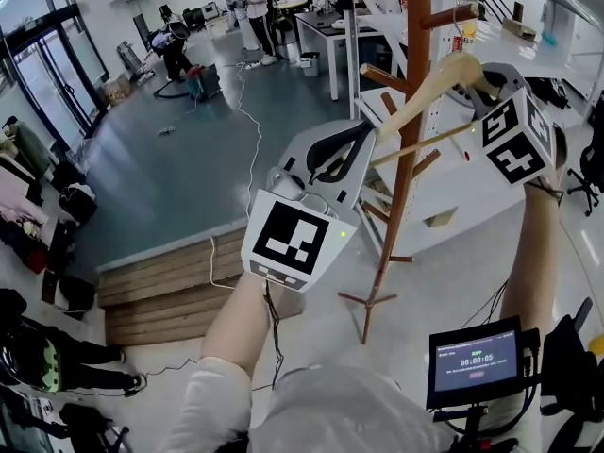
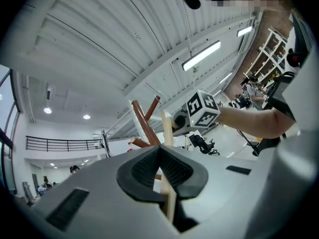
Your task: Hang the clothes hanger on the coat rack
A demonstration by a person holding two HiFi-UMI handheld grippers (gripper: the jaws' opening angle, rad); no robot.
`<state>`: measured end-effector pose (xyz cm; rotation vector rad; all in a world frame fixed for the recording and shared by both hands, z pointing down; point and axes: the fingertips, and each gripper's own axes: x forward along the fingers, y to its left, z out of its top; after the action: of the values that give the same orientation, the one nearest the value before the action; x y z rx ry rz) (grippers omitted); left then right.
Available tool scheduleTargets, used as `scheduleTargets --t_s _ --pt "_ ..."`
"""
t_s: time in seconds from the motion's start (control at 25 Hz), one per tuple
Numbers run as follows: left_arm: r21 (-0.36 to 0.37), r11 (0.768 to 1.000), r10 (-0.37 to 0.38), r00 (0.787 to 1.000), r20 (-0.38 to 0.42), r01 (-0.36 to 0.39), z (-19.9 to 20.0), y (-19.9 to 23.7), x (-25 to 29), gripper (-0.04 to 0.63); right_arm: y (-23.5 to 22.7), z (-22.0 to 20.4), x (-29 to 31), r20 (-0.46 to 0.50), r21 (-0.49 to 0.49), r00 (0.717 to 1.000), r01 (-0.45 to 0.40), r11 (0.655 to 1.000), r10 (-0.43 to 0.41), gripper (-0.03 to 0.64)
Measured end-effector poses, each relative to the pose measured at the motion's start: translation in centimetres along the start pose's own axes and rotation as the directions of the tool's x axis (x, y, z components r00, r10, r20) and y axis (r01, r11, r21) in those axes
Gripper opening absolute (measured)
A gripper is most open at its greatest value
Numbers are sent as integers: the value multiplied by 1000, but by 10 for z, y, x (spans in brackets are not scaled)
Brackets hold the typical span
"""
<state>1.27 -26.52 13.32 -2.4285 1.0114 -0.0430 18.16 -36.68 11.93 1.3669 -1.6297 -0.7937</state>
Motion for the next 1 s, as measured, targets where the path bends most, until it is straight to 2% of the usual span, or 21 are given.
scheduleTargets --t_s 0.32,0.64,1.0 --pt "-15 1000 5 1000 -28 -5 -12 1 5 6 10 -4 16 -11 5 998 -56 998 56 61" --pt "-7 1000 1 1000 -9 -1 -2 5 4 6 0 0 9 -6 9 999 -34 999 34 61" --pt "-12 1000 -17 999 -47 17 -15 1 11 6 14 -12 24 -33 30 995 -93 995 94 61"
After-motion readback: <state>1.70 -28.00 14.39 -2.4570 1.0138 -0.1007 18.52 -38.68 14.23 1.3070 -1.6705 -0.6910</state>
